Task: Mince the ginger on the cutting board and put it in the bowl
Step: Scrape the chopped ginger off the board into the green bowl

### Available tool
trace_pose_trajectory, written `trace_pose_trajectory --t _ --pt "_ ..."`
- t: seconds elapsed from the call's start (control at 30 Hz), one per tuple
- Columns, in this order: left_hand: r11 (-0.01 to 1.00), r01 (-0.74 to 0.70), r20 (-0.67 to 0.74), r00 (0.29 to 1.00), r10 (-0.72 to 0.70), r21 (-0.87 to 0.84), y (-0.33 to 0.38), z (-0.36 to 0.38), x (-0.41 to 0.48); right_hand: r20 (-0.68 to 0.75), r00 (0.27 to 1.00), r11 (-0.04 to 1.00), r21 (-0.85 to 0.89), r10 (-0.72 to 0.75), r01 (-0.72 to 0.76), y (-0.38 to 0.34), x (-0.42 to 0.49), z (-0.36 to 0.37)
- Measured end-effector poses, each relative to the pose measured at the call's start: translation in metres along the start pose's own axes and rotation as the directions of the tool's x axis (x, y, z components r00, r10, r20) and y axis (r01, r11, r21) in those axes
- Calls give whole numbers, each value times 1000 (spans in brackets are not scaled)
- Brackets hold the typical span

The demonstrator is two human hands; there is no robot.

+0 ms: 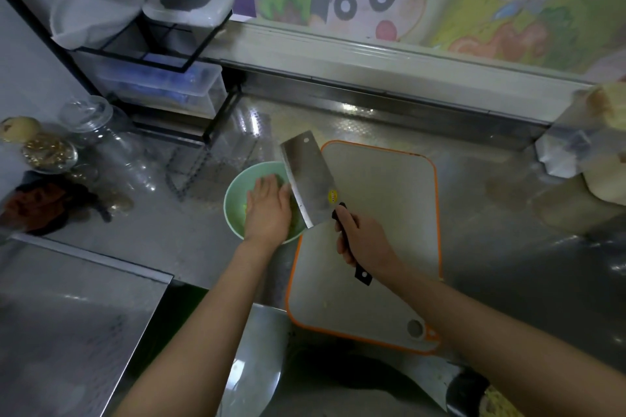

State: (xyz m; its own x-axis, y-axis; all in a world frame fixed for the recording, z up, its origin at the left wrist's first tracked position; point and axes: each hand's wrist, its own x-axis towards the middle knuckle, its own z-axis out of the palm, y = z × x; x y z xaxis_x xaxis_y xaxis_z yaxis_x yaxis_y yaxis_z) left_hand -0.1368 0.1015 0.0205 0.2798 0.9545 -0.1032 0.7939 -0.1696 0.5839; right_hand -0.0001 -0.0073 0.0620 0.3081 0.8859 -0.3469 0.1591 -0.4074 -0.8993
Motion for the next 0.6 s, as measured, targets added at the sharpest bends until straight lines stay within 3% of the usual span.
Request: trace_pose_trajectory --t 0.03,0.1,0.2,0.3,0.33,0.4,0.47,0.53,0.6 --pt "999 49 -5 999 -49 -19 -3 2 -1 -9 1000 1000 13 3 -3 1 0 -2" --pt "996 -15 -71 997 9 -85 -4 4 -6 -26 1000 1000 25 3 -2 2 2 -5" --pt "943 -319 -133 943 305 -101 8 1 -17 -47 998 998 61 29 -26 1 5 -8" --pt "833 -552 19 834 552 35 17 6 -24 -79 994 992 113 70 -61 1 8 -9" --pt "833 -546 48 838 544 87 15 9 -24 -83 994 992 112 73 -63 2 9 -11" --pt "897 -411 25 911 412 165 8 13 -22 -88 994 993 103 65 -56 7 9 -18" --pt "954 -271 -20 961 276 131 3 12 -21 -128 991 997 69 43 -34 15 8 -29" --pt "956 -289 -94 952 292 42 3 9 -24 -215 976 997 -81 -22 5 27 7 -46" --pt "926 -378 -159 915 372 -9 7 7 -29 -267 955 934 -356 -130 27 41 6 -65"
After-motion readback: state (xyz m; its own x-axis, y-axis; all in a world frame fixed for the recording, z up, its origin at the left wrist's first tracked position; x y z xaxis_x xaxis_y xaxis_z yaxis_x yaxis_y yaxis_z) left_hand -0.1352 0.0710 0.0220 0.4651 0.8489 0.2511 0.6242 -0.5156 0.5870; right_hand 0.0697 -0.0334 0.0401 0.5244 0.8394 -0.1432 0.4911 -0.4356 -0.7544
